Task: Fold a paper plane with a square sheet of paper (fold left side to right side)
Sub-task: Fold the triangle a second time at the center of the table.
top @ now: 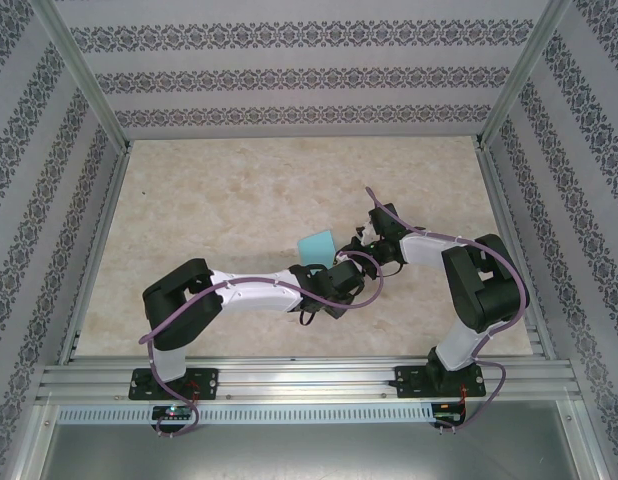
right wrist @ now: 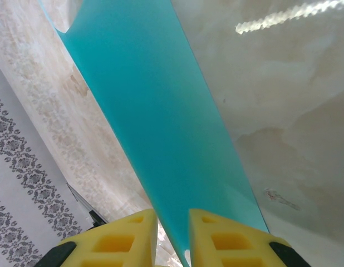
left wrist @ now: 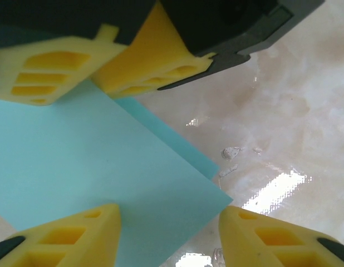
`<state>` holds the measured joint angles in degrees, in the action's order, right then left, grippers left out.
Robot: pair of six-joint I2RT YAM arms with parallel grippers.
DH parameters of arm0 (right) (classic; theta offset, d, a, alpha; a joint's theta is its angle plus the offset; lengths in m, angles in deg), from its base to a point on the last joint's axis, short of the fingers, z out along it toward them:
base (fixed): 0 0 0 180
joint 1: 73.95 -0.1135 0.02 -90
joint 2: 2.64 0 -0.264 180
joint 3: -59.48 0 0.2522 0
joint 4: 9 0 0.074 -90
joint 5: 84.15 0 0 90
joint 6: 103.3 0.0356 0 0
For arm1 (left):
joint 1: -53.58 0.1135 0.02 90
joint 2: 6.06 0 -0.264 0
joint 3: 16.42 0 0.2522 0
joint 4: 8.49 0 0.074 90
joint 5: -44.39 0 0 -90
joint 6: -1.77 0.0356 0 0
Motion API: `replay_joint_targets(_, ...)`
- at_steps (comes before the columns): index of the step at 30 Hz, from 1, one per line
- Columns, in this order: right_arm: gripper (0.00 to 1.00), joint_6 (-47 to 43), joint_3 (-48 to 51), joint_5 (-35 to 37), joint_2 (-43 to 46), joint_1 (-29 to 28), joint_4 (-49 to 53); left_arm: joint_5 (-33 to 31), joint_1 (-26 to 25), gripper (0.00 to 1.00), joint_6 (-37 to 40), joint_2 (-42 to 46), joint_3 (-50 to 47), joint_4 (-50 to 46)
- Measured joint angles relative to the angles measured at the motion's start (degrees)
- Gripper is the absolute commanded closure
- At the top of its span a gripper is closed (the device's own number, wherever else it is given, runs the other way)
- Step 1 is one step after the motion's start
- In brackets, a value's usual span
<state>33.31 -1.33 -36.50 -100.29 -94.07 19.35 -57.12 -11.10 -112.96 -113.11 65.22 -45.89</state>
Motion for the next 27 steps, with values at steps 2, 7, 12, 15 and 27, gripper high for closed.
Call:
replay_joint_targets(2,0.78,0.0,0.0,0.0,0.0,0.0,0.0,-0.1,0.0,0.53,0.1,0.0,0.0,0.0)
replay_joint_targets(7,0.78,-0.2,0.0,0.1,0.0,0.0,0.5,-0.9,0.0,0.56,0.1,0.6,0.0,0.0)
replay_joint_targets(12,0.77,-0.2,0.0,0.1,0.0,0.0,0.9,-1.1,0.0,0.60,0.2,2.3,0.0,0.0)
replay_joint_targets(15,0.77,-0.2,0.0,0.1,0.0,0.0,0.9,-1.2,0.0,0.63,0.3,3.0,0.0,0.0)
replay_joint_targets(27,0.77,-0.2,0.0,0.1,0.0,0.0,0.9,-1.3,0.0,0.85,0.5,3.3,0.0,0.0)
